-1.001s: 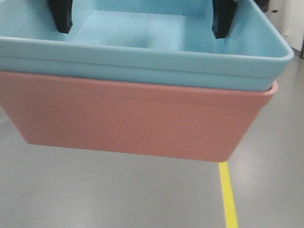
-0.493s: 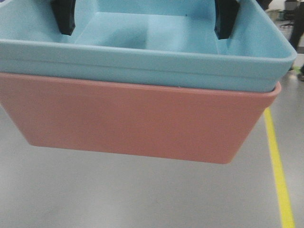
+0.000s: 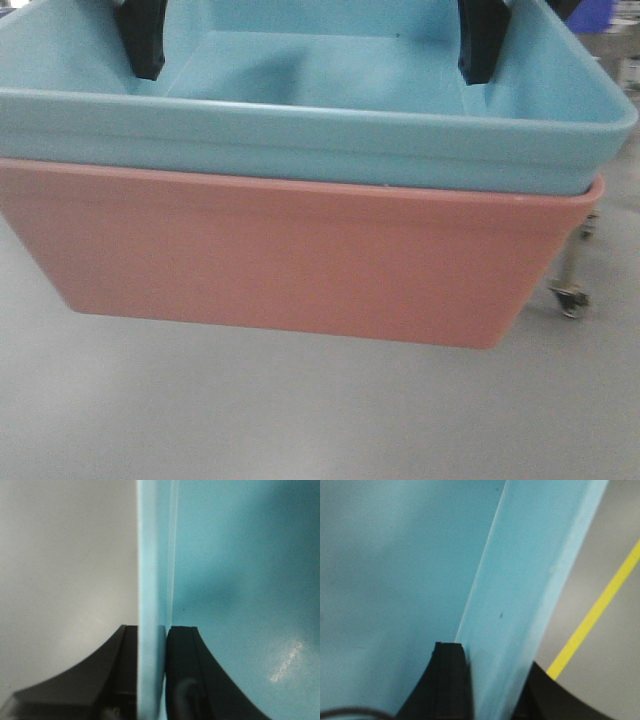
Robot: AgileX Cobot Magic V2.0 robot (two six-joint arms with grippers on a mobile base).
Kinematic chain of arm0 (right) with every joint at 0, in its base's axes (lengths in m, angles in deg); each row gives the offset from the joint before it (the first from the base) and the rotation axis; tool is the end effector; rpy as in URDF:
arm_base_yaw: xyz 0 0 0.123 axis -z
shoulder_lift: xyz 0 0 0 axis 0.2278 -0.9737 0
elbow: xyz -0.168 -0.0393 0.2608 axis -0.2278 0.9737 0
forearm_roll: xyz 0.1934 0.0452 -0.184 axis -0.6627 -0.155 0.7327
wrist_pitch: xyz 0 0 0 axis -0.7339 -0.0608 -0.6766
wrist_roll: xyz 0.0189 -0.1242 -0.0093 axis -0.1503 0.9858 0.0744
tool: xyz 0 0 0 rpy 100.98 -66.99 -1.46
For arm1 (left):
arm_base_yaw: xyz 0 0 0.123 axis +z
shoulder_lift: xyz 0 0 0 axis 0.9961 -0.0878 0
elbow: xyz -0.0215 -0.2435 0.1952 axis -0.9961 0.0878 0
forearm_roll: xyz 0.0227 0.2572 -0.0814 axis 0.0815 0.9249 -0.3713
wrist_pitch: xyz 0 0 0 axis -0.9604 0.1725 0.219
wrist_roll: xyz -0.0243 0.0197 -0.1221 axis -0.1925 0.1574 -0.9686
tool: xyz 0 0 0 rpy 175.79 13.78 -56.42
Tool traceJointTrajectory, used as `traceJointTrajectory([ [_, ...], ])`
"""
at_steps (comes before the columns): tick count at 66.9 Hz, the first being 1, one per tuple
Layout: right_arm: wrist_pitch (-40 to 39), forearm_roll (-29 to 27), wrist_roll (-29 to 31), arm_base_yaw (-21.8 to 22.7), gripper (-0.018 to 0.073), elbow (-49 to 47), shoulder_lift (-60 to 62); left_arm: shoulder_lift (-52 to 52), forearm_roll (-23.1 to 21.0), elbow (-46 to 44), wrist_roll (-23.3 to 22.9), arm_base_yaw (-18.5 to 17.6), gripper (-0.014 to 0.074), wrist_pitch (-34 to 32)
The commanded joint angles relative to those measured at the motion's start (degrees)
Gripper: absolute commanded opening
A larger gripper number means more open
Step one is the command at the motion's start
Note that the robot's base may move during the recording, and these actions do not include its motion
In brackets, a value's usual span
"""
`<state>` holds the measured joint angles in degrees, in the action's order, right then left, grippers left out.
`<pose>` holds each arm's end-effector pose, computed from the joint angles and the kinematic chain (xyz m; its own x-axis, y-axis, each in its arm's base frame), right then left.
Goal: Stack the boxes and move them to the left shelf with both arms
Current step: 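Keep holding the stacked bins with both grippers while driving onward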
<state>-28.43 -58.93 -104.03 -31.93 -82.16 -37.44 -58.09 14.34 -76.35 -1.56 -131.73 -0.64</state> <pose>0.2787 0.2135 0.3411 -0.7921 -0.2137 -0.5718 -0.2049 0.9755 -0.0806 0.2866 -0.2300 0.3371 -0.7845 0.1325 -0.6058 0.1357 0.9899 0.0408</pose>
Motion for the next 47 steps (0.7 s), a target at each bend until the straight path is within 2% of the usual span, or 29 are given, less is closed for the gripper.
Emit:
traceJointTrajectory([
  [1, -11.7, -2.73, 1.2, -1.87, 0.0056, -2.89, 2.19, 1.83, -2.83, -2.43, -0.75, -2.19, -0.0003, -12.31],
  [47, -10.28, -2.24, 1.2, -1.87, 0.0056, -2.89, 2.19, 1.55, -2.97, -2.43, -0.75, -2.19, -0.0003, -12.41],
])
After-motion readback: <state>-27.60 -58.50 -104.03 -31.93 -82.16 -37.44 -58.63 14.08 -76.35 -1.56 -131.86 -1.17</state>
